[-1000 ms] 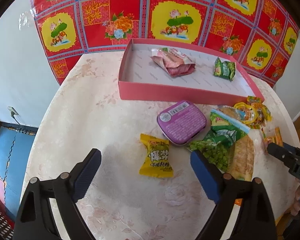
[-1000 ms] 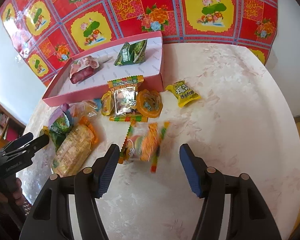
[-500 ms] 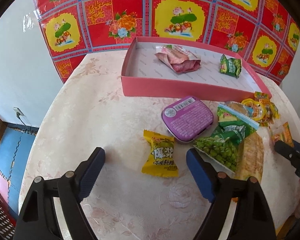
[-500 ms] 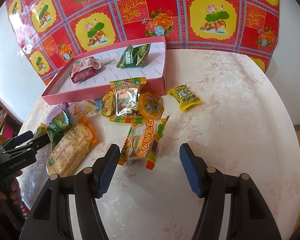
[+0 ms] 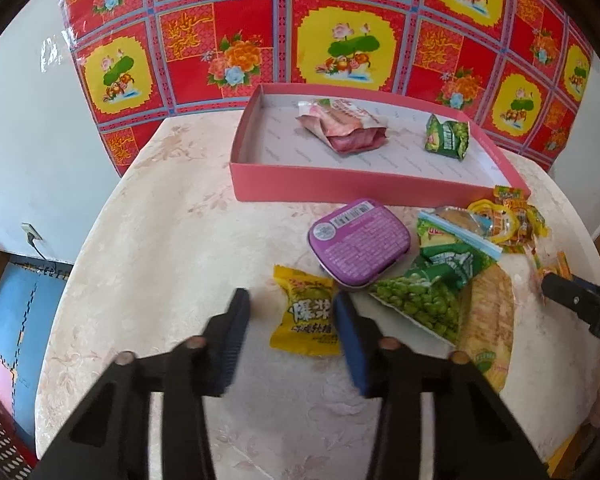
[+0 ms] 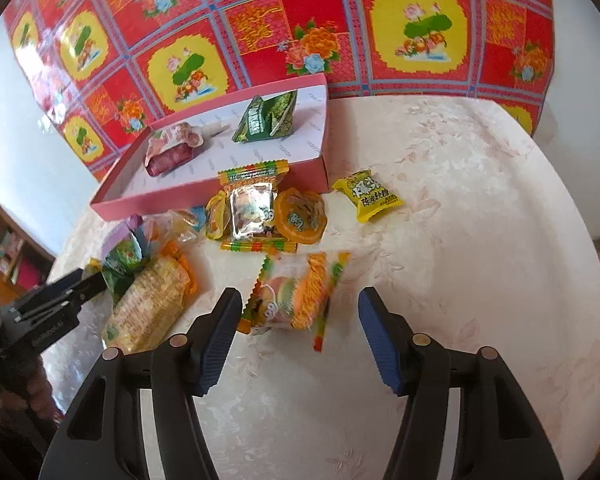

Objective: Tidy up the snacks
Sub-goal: 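Grasp the yellow candy packet with the left tool while the right tool grasps a striped candy stick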

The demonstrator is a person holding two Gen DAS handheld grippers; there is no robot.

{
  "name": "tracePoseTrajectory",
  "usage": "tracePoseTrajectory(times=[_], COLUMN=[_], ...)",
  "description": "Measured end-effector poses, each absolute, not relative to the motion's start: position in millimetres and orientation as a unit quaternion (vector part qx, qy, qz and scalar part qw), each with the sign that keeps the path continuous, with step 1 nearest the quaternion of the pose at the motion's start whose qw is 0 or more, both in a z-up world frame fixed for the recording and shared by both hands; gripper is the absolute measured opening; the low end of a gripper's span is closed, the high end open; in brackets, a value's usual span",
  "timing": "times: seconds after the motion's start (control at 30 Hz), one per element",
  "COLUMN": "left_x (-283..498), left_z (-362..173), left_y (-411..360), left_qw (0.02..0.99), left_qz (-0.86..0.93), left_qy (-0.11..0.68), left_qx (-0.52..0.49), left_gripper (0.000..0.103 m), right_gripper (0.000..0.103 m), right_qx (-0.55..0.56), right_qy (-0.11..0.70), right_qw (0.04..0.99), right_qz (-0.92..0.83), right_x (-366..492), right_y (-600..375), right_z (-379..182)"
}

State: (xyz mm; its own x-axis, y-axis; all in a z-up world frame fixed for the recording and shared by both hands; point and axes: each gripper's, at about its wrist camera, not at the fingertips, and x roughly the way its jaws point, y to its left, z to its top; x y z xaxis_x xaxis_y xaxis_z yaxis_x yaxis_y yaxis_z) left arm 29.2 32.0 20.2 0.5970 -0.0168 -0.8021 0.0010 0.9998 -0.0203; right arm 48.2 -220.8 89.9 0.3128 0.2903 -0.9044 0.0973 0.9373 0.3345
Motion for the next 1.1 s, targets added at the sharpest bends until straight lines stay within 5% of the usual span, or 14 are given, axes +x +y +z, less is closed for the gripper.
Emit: tracePoseTrajectory(times=[0.33,0.37,0.57,1.1], left_x=[23.9,23.2,19.3,10.9], left_z=[22.2,22.5,26.5,42.3], left_y=[40.5,40.3,41.2,41.4], left_qw=[0.892,0.892,0.894,0.901], left_qz=[-0.016,-0.016,-0.018,-0.027], left_qy=[0.45,0.45,0.446,0.431], left_qx=[-0.033,-0.034,-0.036,-0.042], left_gripper=[0.029,0.029,0.029,0.029], right_gripper=[0.039,0.029,0.02,0.017], right_qx=[0.17,0.169,0.169,0.17], right_qy=[0.577,0.575,0.567,0.544], right_qw=[0.796,0.798,0.804,0.819], right_qz=[0.065,0.063,0.061,0.063], right_x=[47.4,47.3,44.7,39.3], right_y=[-221.2,-221.6,-223.4,-228.7], right_z=[96.7,97.6,103.5,120.4])
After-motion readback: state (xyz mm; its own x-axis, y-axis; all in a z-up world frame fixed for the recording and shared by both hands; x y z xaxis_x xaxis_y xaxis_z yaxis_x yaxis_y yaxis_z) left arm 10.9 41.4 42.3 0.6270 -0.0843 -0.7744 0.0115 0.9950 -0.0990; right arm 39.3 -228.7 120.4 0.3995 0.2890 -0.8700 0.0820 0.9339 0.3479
